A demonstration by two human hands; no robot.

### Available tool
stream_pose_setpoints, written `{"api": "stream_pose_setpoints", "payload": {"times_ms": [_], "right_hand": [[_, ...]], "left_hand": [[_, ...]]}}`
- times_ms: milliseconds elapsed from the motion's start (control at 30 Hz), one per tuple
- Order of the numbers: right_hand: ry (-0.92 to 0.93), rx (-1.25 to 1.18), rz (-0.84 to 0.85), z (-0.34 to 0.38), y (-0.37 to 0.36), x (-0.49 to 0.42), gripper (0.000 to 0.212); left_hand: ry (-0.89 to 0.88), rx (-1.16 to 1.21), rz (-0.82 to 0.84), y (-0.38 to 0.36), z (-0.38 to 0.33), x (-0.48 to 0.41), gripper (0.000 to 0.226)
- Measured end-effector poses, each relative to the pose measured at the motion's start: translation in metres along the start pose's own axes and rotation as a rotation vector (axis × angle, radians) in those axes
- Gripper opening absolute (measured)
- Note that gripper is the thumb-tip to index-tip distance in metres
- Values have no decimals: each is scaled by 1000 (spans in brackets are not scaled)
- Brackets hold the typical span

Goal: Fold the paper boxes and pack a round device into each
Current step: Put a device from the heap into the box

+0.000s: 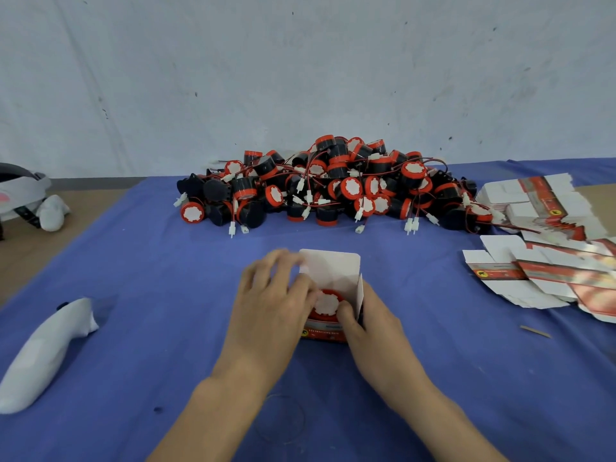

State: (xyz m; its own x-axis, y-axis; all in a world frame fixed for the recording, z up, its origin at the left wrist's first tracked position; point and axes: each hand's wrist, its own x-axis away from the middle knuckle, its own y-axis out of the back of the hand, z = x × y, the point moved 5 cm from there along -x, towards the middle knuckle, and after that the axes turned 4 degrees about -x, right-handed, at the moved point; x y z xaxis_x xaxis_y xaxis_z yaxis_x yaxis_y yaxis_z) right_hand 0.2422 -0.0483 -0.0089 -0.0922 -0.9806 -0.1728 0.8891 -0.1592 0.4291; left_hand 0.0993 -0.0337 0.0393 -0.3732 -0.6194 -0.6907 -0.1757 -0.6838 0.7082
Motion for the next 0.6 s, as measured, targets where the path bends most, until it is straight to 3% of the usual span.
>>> {"api": "stream_pose_setpoints", "payload": {"times_ms": [100, 233, 300, 367, 433, 500, 600], "right_hand": [[-5, -5, 10, 0, 0, -1, 24], [8, -6, 25, -1, 0, 0, 28], [19, 0, 43, -1, -1, 0, 31], [5, 12, 58, -4, -1, 0, 34], [-11, -1, 57, -6, 0, -2, 34], [-14, -25, 51, -8, 1, -3, 31], [-11, -46, 65, -10, 4, -6, 21]], "left_hand": [[120, -26, 94, 0, 11, -6, 15], [66, -115, 316, -13, 4, -2, 14], [44, -120, 353, -18, 2, -2, 1], [44, -87, 432, -27, 6, -2, 23], [68, -7, 499, -27, 8, -3, 35], [80, 124, 454, -20, 7, -2, 37], [253, 585, 302, -6, 15, 3, 31]]}}
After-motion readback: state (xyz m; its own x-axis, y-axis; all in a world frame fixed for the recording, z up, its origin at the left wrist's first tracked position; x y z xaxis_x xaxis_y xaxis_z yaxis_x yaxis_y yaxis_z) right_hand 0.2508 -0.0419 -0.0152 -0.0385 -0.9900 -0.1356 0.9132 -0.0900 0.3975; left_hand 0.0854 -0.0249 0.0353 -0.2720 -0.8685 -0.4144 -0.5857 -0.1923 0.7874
